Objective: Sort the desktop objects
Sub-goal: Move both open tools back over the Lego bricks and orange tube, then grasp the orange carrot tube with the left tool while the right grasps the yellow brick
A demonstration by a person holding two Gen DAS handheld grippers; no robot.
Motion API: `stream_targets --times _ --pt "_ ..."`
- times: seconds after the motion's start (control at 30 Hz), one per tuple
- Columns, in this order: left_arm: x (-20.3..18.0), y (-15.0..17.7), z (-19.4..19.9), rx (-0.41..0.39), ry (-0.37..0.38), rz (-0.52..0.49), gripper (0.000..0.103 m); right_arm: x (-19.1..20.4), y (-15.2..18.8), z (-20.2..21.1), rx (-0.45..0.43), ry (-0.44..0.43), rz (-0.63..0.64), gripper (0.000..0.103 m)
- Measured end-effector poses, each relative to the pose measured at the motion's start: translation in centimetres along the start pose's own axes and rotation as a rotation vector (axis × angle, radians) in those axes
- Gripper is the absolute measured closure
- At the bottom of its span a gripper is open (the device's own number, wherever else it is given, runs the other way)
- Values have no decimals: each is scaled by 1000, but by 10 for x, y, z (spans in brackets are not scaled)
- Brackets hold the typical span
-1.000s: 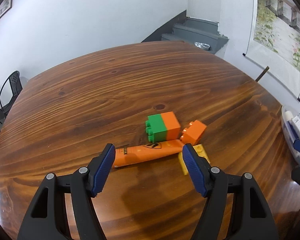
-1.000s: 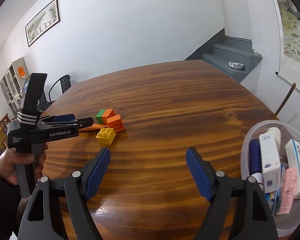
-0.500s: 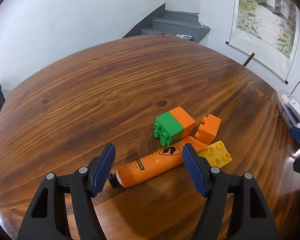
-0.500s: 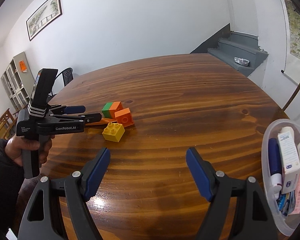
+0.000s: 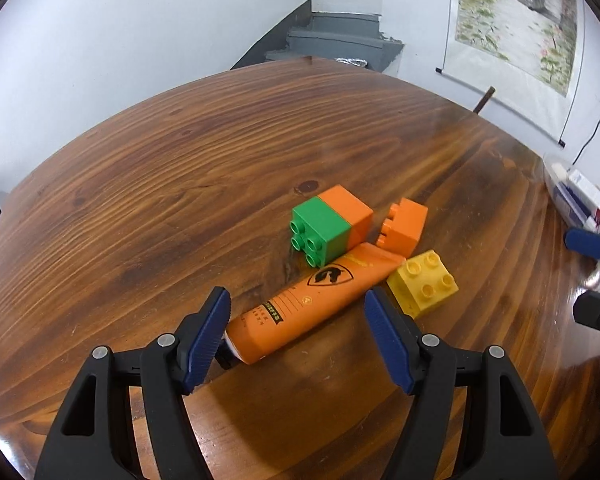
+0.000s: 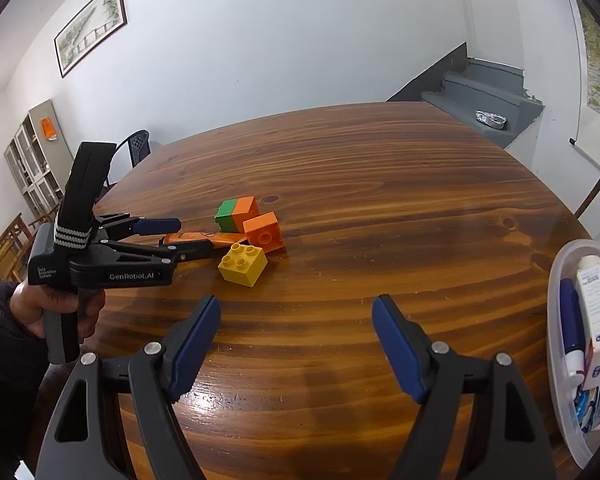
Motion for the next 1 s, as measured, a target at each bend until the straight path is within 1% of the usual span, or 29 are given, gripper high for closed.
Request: stream_targets --times 0.13,0.4,0.5,0.53,0.57,0.63,0.67,0.73,0.77,0.8,0.83,0.9,0.97,1.0 --pt "-3 4 3 8 -1 -8 30 1 0 -1 1 1 2 21" --pt "-14 12 9 44 28 -10 30 8 0 -9 14 -2 3 21" --pt "-12 17 4 72 45 32 30 10 0 -11 16 -2 6 21" --pt "-10 19 1 80 37 48 30 11 0 -12 17 -3 7 21" --pt "-9 18 1 63 22 47 30 11 0 -12 18 -3 7 21" --pt "-8 18 0 65 -2 48 30 12 0 -14 18 1 9 21" --pt "-8 18 0 62 0 52 31 12 0 -16 19 5 11 21" --pt "-8 19 2 46 -4 53 40 13 -1 -18 23 8 13 21" --pt "-7 18 2 42 -4 53 51 13 -2 -19 26 8 13 21" --pt "-6 18 4 42 -5 55 57 13 -2 -21 28 7 13 21" --pt "-6 19 4 42 -6 58 60 14 -3 -23 32 7 16 21" --pt "-4 19 5 38 0 70 72 17 -5 -28 42 5 22 21" --pt "-3 20 7 36 7 89 75 23 -6 -35 56 -10 34 21" --pt "-3 20 9 33 6 97 75 25 -7 -37 64 -11 39 21"
Point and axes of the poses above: each gripper's, at about its wrist camera, not at the fingertips, and z roughly against the way its jaws point, x to its left, y to its underside, the point moved 6 cm from there along -z, roughly the way its jaws point, and after that the axes turned 5 degrees about -x, right-handed, at the moved point
